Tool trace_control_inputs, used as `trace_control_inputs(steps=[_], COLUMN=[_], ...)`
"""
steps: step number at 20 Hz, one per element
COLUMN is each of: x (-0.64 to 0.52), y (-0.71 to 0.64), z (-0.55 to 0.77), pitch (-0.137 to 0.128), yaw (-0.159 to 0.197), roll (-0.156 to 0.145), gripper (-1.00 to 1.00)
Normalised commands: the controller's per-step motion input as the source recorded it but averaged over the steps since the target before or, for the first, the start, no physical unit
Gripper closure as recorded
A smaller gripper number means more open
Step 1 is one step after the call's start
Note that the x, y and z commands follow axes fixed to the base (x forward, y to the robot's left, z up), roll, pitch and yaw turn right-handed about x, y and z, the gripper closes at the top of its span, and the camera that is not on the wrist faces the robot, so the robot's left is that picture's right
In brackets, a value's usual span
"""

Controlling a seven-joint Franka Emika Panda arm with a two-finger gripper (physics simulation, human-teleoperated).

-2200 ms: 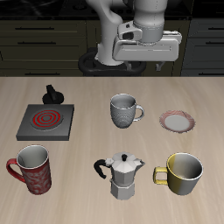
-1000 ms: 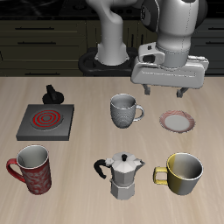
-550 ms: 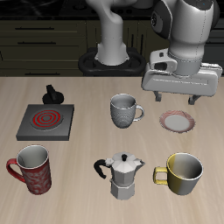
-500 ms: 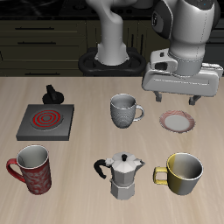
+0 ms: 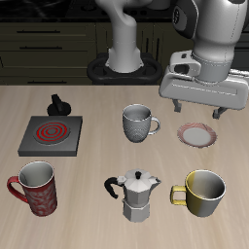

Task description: Place the white and yellow mug on the plate

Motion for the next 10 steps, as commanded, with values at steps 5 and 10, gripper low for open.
trace_control_inputs(steps=[5, 10], x=[0.27, 0.24], y=[0.01, 0.04], z=[-0.1, -0.14], pitch=[0.001, -0.002], yaw=[-0.015, -0.006], roll=[-0.018, -0.011], gripper=[-1.0, -1.0])
